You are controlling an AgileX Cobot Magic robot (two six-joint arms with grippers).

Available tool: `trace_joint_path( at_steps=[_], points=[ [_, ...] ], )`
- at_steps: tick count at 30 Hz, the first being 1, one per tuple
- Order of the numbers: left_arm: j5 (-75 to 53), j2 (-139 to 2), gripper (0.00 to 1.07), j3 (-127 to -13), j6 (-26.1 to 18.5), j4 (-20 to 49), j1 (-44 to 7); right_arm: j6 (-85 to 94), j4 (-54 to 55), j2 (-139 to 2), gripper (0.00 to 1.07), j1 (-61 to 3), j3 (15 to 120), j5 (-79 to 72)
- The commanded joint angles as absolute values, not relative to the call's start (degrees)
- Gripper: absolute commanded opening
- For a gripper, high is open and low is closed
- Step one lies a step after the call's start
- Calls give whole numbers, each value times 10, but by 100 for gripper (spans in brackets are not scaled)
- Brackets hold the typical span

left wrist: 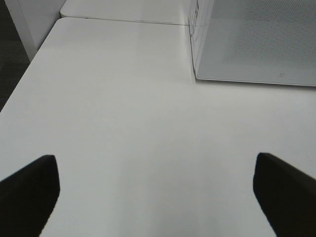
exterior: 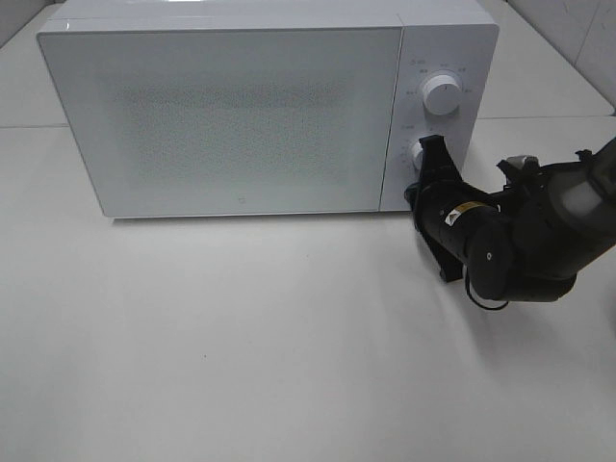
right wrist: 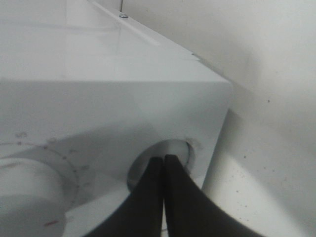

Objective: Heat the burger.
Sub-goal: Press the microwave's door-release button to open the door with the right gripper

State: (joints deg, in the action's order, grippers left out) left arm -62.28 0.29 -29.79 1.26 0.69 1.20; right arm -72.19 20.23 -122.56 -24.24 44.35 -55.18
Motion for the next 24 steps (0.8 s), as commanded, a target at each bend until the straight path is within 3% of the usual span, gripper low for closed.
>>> trace_joint_path(
  at_steps=[1,24],
  points=[
    [-614,11,101,-296,11,11,9,-719,200,-1224,0,-236,471,-607],
    [-614,11,101,-296,11,11,9,-695,231,-1224,0,-230,521,-635]
  ],
)
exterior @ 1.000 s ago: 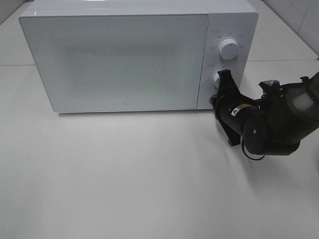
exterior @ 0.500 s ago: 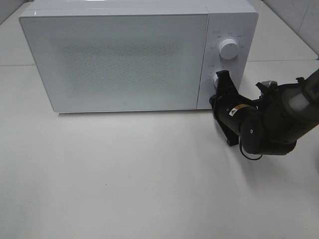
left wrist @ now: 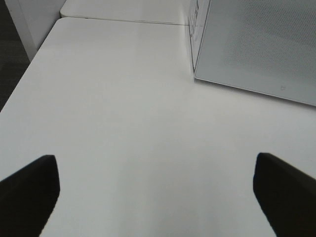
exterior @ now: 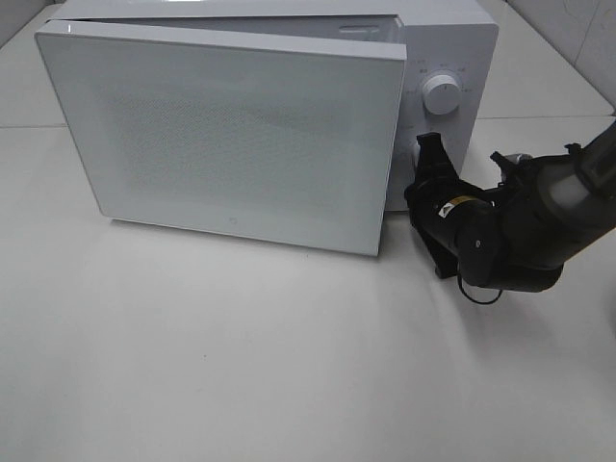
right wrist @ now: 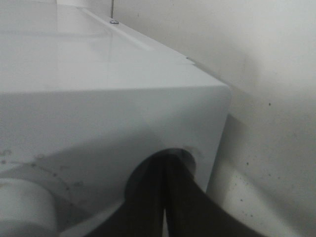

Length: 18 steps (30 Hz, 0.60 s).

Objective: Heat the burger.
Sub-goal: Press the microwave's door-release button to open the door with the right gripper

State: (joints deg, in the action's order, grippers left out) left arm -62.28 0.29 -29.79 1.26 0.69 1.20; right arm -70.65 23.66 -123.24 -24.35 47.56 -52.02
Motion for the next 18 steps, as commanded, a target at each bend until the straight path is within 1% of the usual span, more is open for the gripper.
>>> trace_joint_path(
  at_steps=[1,5,10,18],
  points=[
    [-614,11,101,-296,11,11,9,-695,230,-1224,0,-230,521,-629],
    [-614,11,101,-296,11,11,9,-700,229,-1224,0,-230,520,-618],
    [-614,11,101,-296,11,11,9,-714,229,-1208,0,-230,488,-582],
    [-614,11,101,-296,11,11,9,-733,220,-1200,0,-231,454,-568]
  ],
)
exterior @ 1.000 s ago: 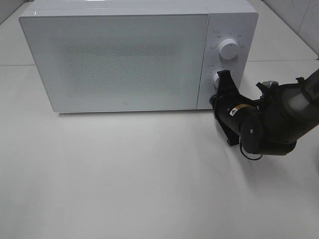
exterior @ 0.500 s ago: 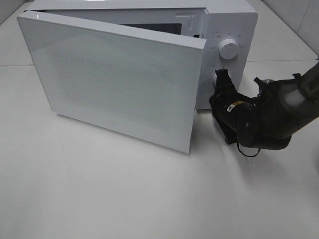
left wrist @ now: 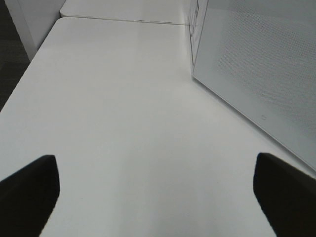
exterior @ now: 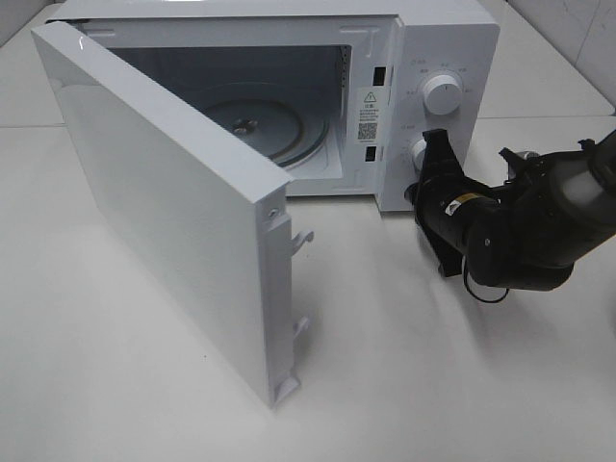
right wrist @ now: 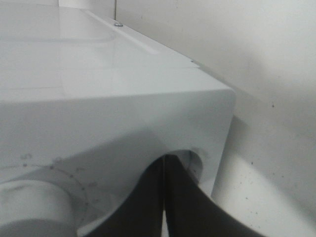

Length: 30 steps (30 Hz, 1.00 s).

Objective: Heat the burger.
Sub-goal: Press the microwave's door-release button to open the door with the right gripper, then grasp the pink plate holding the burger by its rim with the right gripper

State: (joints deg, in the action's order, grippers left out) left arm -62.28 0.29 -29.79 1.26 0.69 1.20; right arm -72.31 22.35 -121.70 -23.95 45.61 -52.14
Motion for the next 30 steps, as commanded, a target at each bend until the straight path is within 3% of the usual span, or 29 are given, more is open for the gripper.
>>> trace_joint_path(
  at_steps=[1,30],
  points=[
    [-614,11,101,-296,11,11,9,-739,215,-1200,0,-231,450,-560],
    [-614,11,101,-296,11,11,9,-734,213,-1132,0,-265,336,-565]
  ],
)
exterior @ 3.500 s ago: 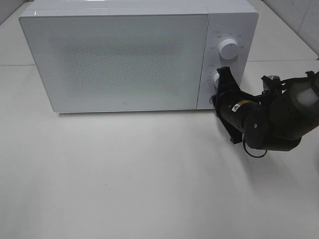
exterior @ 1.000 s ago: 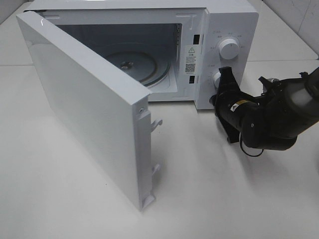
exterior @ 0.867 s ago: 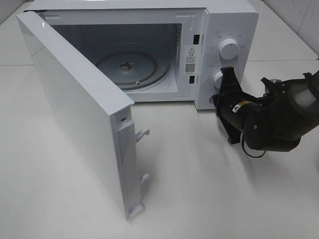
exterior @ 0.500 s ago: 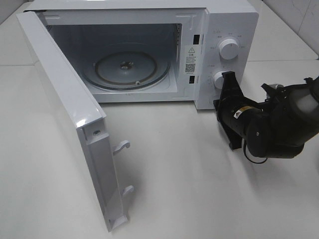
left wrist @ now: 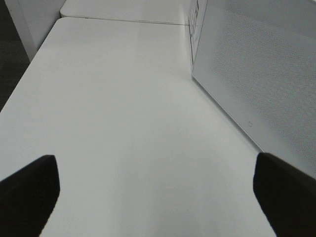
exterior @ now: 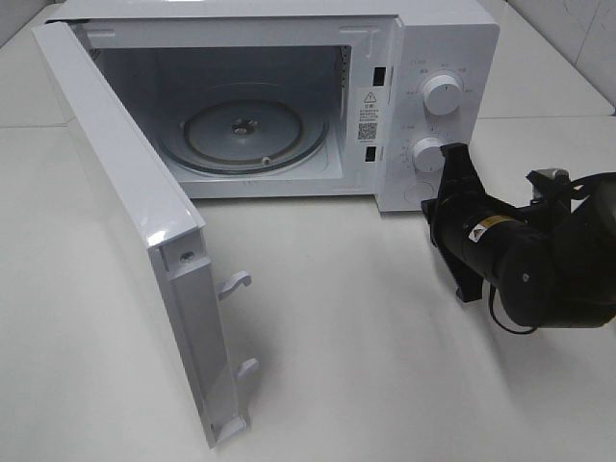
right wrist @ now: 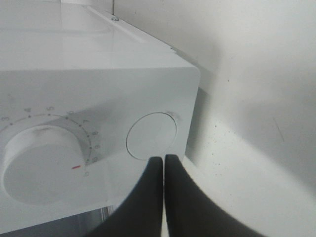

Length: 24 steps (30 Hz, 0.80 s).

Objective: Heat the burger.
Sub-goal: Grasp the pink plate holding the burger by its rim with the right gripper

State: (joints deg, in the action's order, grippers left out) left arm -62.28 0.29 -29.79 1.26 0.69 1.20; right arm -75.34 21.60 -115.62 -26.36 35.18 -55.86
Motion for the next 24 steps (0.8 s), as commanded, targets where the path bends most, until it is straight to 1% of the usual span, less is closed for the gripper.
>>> trace_joint_path(
  at_steps=[1,4,6,8,9,11,12,15,17,20,22,24],
  points=[
    [-614,11,101,-296,11,11,9,-734,213,-1132,0,-265,336,-565],
    [-614,11,101,-296,11,11,9,-697,213,-1105,0,-265,310,-561],
    [-614,11,101,-296,11,11,9,-610,214,-1052,0,-265,271,-535],
    [-614,11,101,-296,11,11,9,-590,214,-1035,0,-265,265,-516],
    [-614,11,101,-296,11,11,9,-529,215,-1001,0,-265,253,-467],
    [-614,11,101,-296,11,11,9,-503,215,-987,0,-265,249,-445],
    [-614,11,101,-296,11,11,9,-430,215,-953,0,-265,247,-387],
    [-614,11,101,-296,11,11,9,-390,215,-933,0,-265,248,-352],
    [-614,11,101,-296,11,11,9,-245,220,-862,0,-264,248,-230],
    [-614,11,101,-296,11,11,9,-210,221,-846,0,-264,248,-201],
    [-614,11,101,-296,11,11,9,-103,233,-795,0,-264,249,-111],
    [-614,11,101,-296,11,11,9,-81,234,-784,0,-264,250,-90]
  ],
)
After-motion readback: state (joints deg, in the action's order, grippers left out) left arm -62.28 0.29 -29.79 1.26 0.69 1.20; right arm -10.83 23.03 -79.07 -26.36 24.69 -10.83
